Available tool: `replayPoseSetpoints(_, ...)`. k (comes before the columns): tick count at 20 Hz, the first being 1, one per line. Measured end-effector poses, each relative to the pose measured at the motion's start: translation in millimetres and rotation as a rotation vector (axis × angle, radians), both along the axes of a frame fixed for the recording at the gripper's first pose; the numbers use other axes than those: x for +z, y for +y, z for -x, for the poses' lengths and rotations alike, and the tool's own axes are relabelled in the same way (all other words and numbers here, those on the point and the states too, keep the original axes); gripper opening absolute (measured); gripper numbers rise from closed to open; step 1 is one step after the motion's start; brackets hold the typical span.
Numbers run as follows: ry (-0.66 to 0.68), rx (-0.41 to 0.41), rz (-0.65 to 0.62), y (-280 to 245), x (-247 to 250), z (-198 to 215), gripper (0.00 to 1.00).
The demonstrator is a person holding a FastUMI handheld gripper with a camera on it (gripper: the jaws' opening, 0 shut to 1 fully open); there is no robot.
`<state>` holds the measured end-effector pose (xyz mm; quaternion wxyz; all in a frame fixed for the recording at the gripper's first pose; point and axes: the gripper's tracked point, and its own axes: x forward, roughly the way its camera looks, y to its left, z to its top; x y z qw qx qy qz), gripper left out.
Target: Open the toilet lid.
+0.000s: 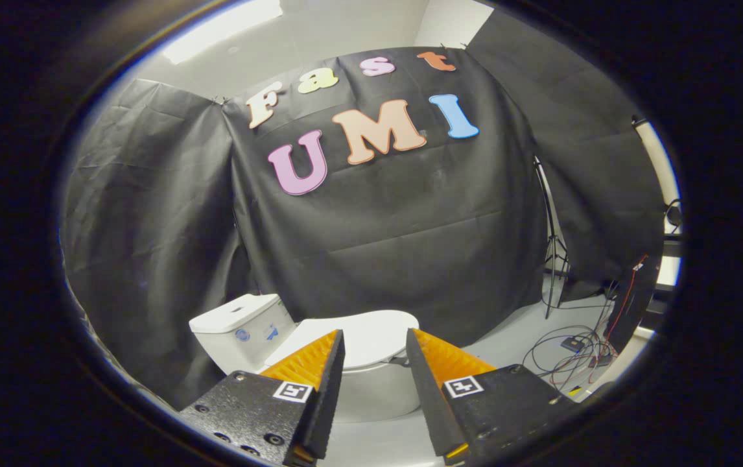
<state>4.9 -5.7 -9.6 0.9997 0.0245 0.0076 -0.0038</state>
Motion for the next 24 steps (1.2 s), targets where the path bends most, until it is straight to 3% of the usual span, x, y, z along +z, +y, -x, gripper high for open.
replayPoseSetpoints(7, -0.034, -0.005, -0.134, -12, 0, -31, 0.59)
replayPoseSetpoints(17, -0.058, 0.06, -0.403, -11, -10, -123, 0.59)
replayPoseSetpoints(24, -0.043, 0.004, -0.653, -18, -51, -170, 0.59)
